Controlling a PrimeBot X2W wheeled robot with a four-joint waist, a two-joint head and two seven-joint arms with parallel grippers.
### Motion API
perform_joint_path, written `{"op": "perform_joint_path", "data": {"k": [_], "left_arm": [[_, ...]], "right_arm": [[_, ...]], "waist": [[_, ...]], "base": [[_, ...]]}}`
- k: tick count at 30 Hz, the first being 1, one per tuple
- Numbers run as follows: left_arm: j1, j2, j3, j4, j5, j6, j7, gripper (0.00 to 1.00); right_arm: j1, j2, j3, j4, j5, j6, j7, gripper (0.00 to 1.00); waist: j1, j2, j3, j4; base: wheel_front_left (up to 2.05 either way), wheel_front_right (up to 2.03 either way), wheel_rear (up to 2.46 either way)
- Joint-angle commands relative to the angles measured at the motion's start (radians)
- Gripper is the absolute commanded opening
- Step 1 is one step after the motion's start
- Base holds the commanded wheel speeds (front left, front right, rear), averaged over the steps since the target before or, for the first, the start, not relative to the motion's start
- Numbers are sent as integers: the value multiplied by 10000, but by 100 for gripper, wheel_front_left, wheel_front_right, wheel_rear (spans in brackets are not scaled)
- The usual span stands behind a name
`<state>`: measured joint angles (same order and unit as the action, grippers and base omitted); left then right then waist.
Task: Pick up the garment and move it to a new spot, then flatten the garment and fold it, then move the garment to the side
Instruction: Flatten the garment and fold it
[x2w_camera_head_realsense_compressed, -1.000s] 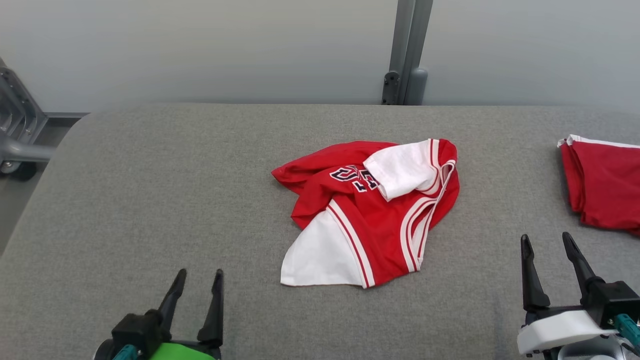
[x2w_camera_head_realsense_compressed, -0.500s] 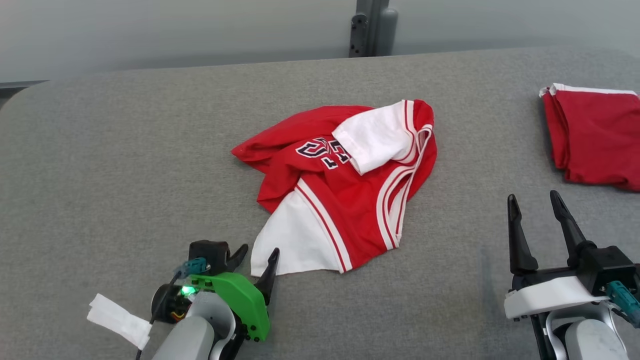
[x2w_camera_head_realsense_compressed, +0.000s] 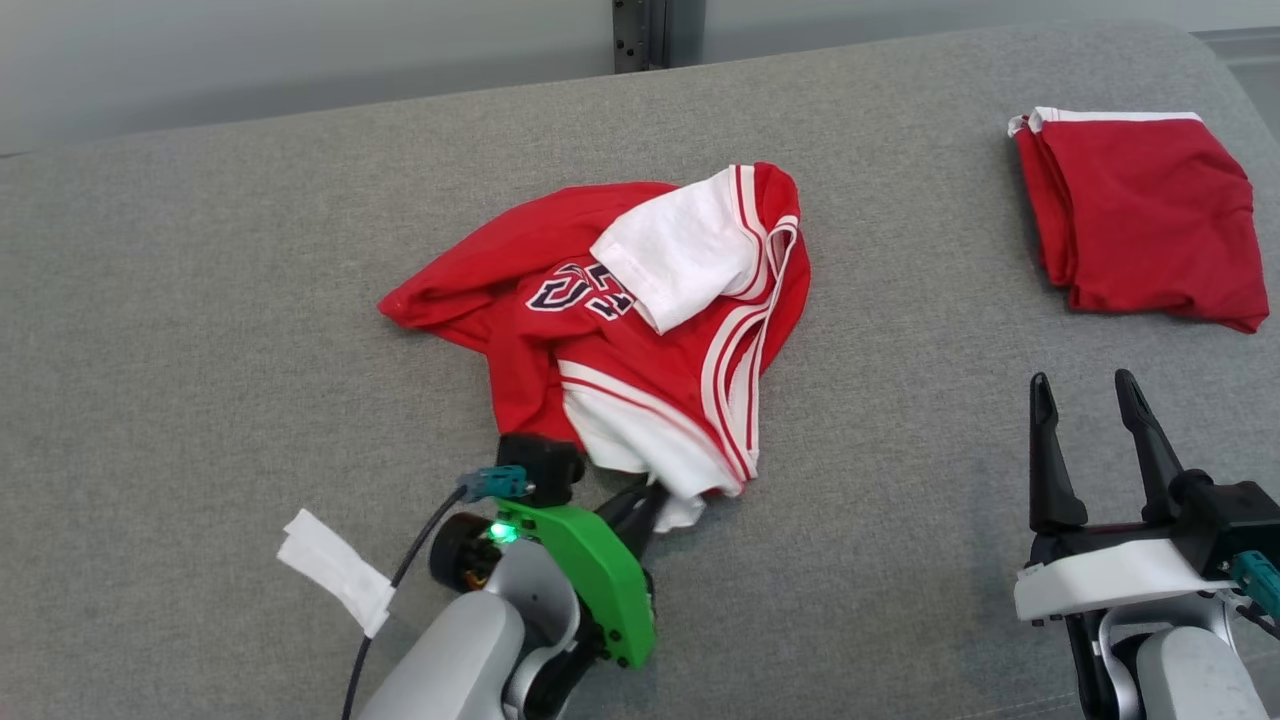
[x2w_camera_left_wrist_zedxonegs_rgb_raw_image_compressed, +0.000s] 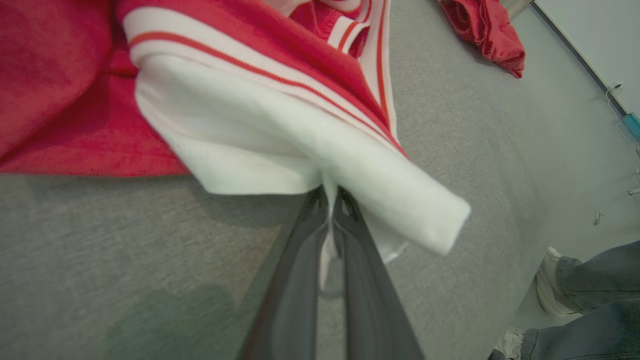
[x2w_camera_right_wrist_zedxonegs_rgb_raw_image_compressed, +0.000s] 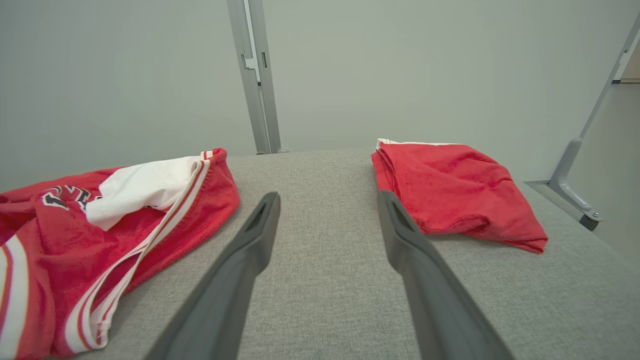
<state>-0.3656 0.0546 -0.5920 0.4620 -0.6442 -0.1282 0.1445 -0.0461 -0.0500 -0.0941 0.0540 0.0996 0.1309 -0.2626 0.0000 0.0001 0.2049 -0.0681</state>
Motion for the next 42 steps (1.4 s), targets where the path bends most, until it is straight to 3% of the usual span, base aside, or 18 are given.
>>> {"op": "perform_joint_path", "data": {"k": [1, 9, 15, 20, 21, 23, 24, 29, 34, 42], "left_arm": [[-53, 45, -297, -506, -326, -32, 110, 0], [-1006, -33, -1940, -2394, -520, 60, 310, 0], [-2285, -32, -3139, -2789, -1002, 829, -597, 0], [-3030, -22, -4011, -2590, -2037, 1464, -1905, 0], [-3045, -14, -4273, -2355, -2199, 1575, -2015, 14], [-3011, -30, -4942, -1825, -2501, 1425, -1793, 94], [-2955, -24, -5186, -1626, -2633, 1277, -1723, 100], [-2390, 63, -5570, -966, -3203, 673, -1847, 100], [-1762, 874, -5057, -1659, -3471, 600, -2599, 100], [-128, 2867, -3781, -3071, -4458, 2341, -2710, 100]], "right_arm": [[-179, -9, 106, 1, 58, -5, -29, 100], [-617, -16, 516, 4, 238, -5, -29, 100], [-776, -13, 546, 30, 304, -5, -29, 100], [-863, -13, 595, 108, 372, -5, -29, 100], [-881, -12, 620, 130, 392, -5, -29, 100], [-932, -15, 627, 145, 458, -5, -29, 100], [-944, -18, 582, 143, 476, -5, -29, 100], [-829, -13, 311, 204, 498, -5, -29, 100], [-607, -15, 127, 276, 477, -5, -29, 100], [-320, -16, 5, 268, 353, -5, -29, 100]], "waist": [[0, -1, 25, -95], [0, -1, 241, -633], [0, -1, 480, -1020], [0, -1, 675, -1192], [0, -1, 700, -1227], [0, -1, 790, -1261], [0, -1, 819, -1236], [0, -1, 839, -999], [0, -1, 577, -607], [0, -1, 0, 20]], "base": [[0, 0, 0], [0, 0, 0], [0, 0, 0], [0, 0, 0], [0, 0, 0], [0, 0, 0], [0, 0, 0], [0, 0, 0], [0, 0, 0], [0, 0, 0]]}}
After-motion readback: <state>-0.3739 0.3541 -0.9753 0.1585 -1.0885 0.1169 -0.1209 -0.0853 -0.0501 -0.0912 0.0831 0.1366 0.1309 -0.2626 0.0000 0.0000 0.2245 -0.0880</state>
